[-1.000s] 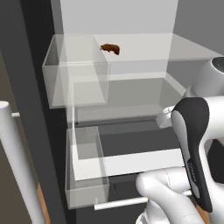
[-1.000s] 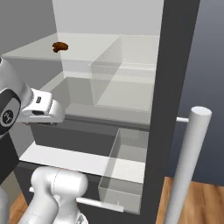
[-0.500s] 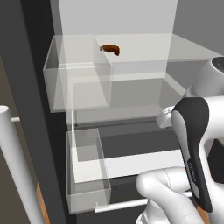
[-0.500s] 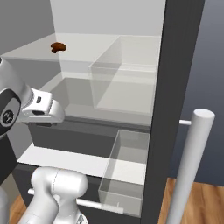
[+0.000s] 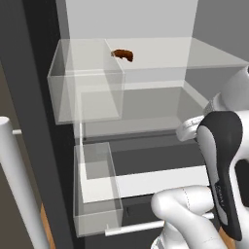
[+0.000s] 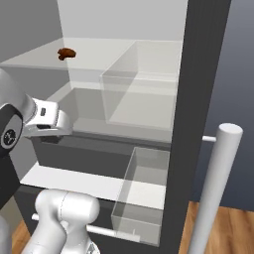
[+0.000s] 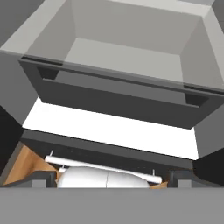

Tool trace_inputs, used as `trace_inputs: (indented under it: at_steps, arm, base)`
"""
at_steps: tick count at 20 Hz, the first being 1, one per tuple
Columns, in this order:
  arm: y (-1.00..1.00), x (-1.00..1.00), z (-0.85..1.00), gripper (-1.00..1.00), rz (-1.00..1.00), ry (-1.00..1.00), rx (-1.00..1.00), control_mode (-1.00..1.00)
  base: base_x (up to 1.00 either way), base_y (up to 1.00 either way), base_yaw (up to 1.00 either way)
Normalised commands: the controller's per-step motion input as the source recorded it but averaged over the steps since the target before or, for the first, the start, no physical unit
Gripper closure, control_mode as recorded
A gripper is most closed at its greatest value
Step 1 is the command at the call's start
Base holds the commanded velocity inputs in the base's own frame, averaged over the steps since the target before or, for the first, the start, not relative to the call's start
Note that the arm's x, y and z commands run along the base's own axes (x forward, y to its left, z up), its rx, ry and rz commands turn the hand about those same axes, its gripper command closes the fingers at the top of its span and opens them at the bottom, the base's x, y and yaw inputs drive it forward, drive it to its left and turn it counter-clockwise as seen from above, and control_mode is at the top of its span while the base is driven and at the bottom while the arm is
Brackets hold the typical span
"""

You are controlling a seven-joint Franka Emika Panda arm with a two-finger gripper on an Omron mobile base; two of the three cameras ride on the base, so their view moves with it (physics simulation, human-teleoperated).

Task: Open the fridge, remove the mango, lemon wedge, and chicken drumstick, and place them on any counter.

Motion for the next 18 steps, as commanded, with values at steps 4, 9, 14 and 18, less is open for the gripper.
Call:
trace_inputs:
  at_steps: [4, 9, 14, 18]
  arm:
    - [0.0, 0.0, 0.28, -1.0, 0.16, -0.14, 0.0, -1.0]
    - [0.01, 0.01, 0.36, -1.0, 0.18, -0.13, 0.0, -1.0]
    - [0.09, 0.2, 0.56, -1.0, 0.1, -0.01, 0.0, -1.0]
    - [0.12, 0.12, 0.57, -1.0, 0.08, 0.0, 0.0, -1.0]
  base:
    - [0.0, 0.0, 0.0]
    - [0.0, 0.0, 0.0]
    - [0.0, 0.0, 0.0]
    - [0.0, 0.0, 0.0]
